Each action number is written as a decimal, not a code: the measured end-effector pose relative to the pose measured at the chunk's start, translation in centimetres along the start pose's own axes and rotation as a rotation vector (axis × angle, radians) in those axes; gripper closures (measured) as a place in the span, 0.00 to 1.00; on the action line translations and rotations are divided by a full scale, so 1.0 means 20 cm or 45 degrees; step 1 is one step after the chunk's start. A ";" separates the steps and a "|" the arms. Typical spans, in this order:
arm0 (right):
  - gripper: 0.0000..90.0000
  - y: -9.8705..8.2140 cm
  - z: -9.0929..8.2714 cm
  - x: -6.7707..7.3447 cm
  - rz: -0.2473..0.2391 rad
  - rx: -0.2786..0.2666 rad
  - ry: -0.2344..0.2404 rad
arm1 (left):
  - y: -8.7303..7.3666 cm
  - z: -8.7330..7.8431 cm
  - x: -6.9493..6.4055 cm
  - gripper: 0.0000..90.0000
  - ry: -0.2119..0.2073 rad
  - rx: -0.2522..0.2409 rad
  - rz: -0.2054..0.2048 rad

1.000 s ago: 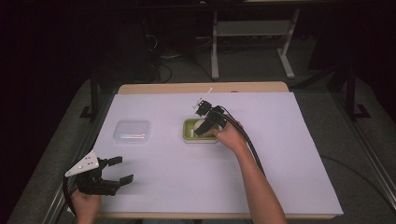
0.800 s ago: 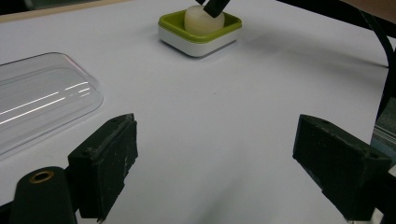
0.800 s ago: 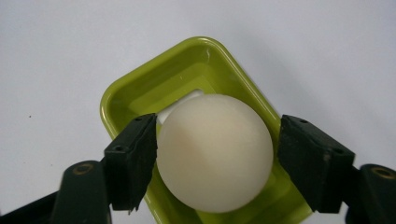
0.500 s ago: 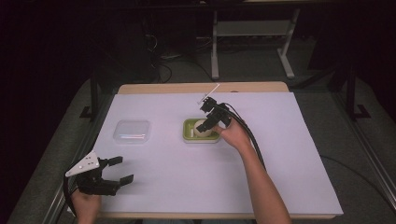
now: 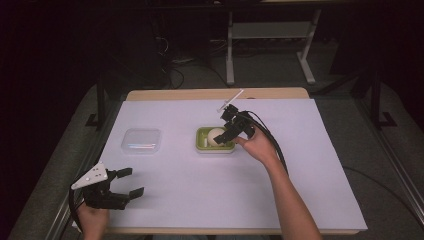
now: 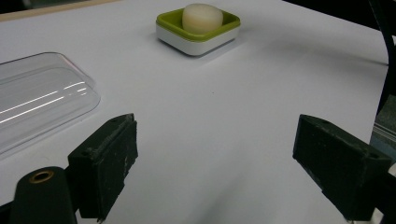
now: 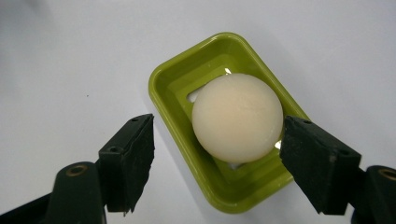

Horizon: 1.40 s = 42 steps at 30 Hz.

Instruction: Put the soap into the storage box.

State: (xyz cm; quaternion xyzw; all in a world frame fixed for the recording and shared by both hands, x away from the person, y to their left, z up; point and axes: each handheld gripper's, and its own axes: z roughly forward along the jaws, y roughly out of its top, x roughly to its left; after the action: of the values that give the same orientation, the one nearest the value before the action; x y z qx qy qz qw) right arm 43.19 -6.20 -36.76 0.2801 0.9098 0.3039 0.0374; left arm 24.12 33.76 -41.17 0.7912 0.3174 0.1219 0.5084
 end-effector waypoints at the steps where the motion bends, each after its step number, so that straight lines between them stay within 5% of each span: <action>1: 0.28 -0.01 -0.01 0.00 0.000 -0.001 -0.002 | 0.00 0.00 0.00 0.15 0.000 0.001 0.000; 42: 0.28 -0.37 -0.19 0.06 0.077 -0.058 0.023 | 0.00 0.01 -0.01 0.15 -0.003 0.016 -0.001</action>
State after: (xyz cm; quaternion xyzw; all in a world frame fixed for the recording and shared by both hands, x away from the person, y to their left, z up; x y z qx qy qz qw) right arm 37.63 -12.48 -37.74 0.3036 0.8942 0.3280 0.0262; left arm 24.11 33.48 -41.32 0.7944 0.3179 0.1189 0.5038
